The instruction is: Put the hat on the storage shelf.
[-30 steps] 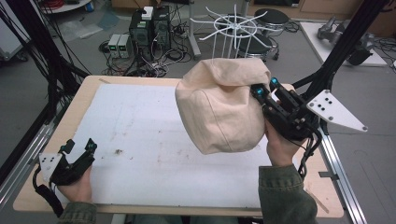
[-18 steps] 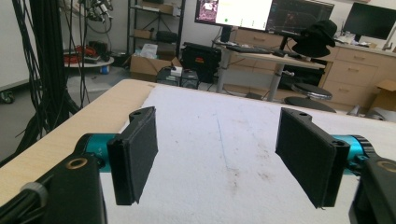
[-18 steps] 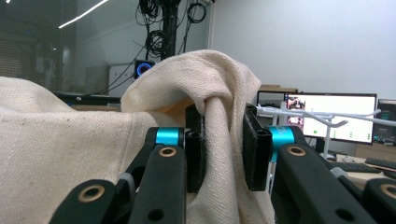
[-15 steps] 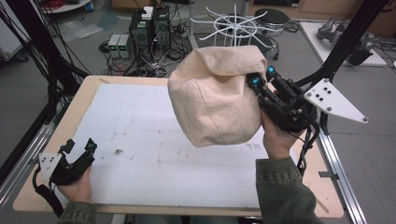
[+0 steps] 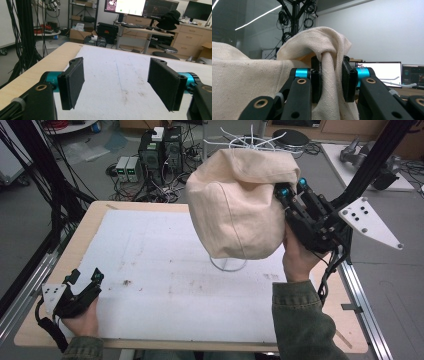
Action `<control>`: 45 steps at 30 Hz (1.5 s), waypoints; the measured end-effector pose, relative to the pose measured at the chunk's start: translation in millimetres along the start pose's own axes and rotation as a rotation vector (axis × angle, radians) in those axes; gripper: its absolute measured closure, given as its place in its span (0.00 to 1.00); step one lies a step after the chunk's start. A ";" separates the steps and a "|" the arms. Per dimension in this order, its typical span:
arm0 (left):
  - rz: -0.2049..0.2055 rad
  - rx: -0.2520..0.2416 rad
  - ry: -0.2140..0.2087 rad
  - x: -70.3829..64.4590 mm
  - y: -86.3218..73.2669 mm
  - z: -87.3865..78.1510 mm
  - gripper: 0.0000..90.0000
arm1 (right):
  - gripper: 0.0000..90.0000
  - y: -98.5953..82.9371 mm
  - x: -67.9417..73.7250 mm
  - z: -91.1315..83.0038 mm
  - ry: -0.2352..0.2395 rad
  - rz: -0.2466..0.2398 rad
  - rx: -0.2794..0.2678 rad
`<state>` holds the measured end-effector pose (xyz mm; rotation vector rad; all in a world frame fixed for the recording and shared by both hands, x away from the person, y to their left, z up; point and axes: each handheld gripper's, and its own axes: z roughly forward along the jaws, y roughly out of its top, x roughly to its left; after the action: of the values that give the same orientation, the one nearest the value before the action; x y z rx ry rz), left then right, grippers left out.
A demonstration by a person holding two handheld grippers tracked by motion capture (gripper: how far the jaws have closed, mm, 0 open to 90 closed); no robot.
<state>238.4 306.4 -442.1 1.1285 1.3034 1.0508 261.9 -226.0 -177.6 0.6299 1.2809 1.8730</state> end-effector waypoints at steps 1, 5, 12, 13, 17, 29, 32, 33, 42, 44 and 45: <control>0.000 0.000 -0.002 -0.1 0.0 -0.1 0.33 | 0.82 0.8 -0.5 0.5 -0.002 -0.003 -0.002; 0.001 -0.001 -0.003 -0.3 0.0 -0.2 0.33 | 0.82 5.1 -2.2 5.4 -0.003 -0.007 -0.007; 0.001 0.000 -0.002 0.2 -0.1 0.2 0.33 | 0.82 13.6 -10.9 17.5 -0.013 -0.005 -0.004; 0.002 0.000 0.000 0.3 -0.1 0.1 0.33 | 0.82 15.5 -12.1 19.2 -0.014 -0.007 -0.009; -0.001 -0.005 -0.001 0.7 0.4 -1.1 0.33 | 0.82 22.1 -15.6 22.5 -0.028 -0.022 -0.021; 0.001 -0.004 -0.003 1.0 0.4 -1.5 0.33 | 0.82 37.5 -29.6 37.3 -0.057 -0.026 -0.050; 0.002 -0.006 -0.002 1.3 0.5 -1.8 0.33 | 0.82 35.0 -32.9 39.5 -0.062 -0.024 -0.041; 0.002 -0.006 -0.001 1.4 0.5 -2.2 0.33 | 0.82 34.5 -34.4 40.3 -0.066 -0.027 -0.041; 0.004 -0.009 0.008 4.1 1.2 -6.8 0.33 | 0.82 6.5 -38.0 35.2 -0.075 -0.045 0.009; 0.006 -0.006 0.007 3.7 1.3 -7.2 0.33 | 0.82 -2.9 -37.9 31.8 -0.075 -0.048 0.028; 0.006 -0.006 0.007 3.7 1.3 -7.2 0.33 | 0.82 -7.6 -38.5 30.0 -0.079 -0.048 0.041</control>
<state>231.3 310.5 -441.2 1.1263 1.3018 1.0634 309.2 -239.2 -172.6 0.6816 1.2754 1.7694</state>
